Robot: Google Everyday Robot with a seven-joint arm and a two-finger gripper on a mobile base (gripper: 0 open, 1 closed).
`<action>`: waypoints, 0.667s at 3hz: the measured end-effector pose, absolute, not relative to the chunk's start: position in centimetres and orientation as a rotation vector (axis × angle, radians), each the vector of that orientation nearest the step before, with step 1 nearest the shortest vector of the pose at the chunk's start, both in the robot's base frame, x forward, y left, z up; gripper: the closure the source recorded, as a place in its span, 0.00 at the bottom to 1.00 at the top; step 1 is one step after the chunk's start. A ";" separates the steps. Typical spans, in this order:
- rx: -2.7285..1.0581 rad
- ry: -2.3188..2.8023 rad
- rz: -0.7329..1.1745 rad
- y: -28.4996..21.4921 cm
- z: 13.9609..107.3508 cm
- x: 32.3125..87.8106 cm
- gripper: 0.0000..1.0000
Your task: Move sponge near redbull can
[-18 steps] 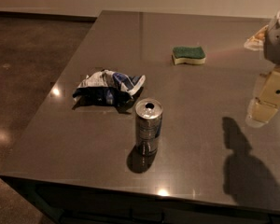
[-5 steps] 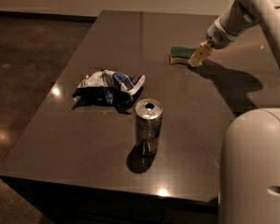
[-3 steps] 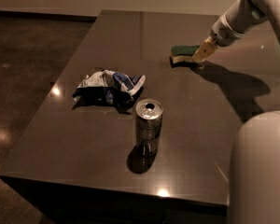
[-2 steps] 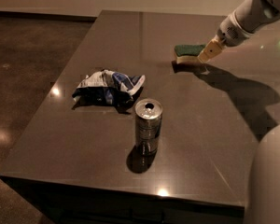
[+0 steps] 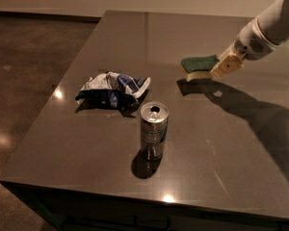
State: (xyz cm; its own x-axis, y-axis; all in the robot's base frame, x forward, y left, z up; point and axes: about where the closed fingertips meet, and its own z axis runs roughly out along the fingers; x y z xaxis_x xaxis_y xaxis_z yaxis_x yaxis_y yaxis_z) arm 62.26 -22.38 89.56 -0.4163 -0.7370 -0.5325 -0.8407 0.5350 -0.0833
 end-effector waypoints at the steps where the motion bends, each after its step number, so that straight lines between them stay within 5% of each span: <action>1: -1.359 2.213 0.287 -22.1 89.4 58.5 1.00; 2: -1.427 2.154 0.330 -22.1 89.2 54.9 1.00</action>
Offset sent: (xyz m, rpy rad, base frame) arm -0.1227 -0.0026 -0.0031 0.0552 -0.0274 0.2279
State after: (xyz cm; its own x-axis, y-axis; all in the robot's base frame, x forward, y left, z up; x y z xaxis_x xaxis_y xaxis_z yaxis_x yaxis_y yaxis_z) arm 54.94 -22.11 89.17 -0.3016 -0.7777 -0.5516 -0.9070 0.4123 -0.0854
